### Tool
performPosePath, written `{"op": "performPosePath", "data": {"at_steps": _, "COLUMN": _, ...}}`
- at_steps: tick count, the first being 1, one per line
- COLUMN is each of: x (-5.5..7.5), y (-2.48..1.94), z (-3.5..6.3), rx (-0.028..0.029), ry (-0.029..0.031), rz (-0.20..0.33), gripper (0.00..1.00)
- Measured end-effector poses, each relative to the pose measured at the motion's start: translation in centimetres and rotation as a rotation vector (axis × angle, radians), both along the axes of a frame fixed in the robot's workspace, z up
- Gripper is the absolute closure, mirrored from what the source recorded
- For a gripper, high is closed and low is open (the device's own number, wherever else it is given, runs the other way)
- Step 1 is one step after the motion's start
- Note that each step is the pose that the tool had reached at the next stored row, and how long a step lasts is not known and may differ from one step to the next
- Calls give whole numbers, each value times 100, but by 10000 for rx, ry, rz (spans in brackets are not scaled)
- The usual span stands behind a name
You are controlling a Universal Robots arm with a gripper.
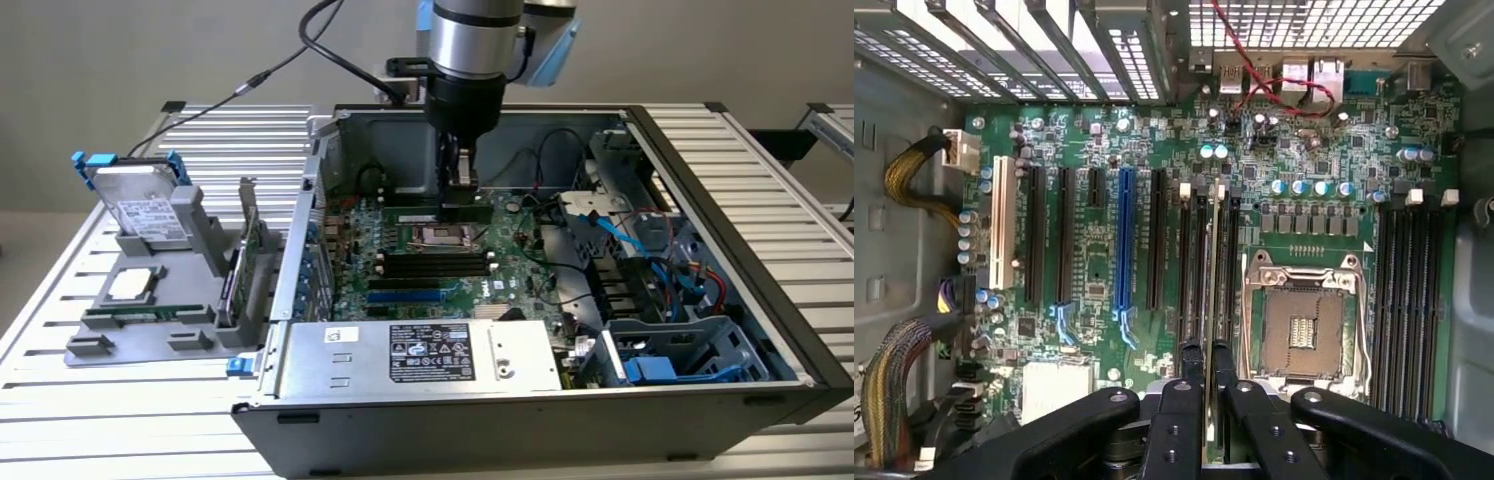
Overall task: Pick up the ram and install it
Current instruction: 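Insert the ram into the slot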
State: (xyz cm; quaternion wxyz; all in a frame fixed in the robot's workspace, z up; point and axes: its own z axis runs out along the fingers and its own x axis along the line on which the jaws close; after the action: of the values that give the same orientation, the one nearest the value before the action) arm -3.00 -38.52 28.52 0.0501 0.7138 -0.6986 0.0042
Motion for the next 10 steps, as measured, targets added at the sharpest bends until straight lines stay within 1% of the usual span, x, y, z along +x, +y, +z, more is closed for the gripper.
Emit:
{"op": "performPosePath", "data": {"at_steps": 6, "x": -1, "y": -45, "z": -109, "rx": 25, "ry": 26, "rz": 17, "gripper": 86}}
{"op": "performPosePath", "data": {"at_steps": 10, "x": -1, "y": -70, "z": -181, "rx": 59, "ry": 35, "rz": 25, "gripper": 86}}
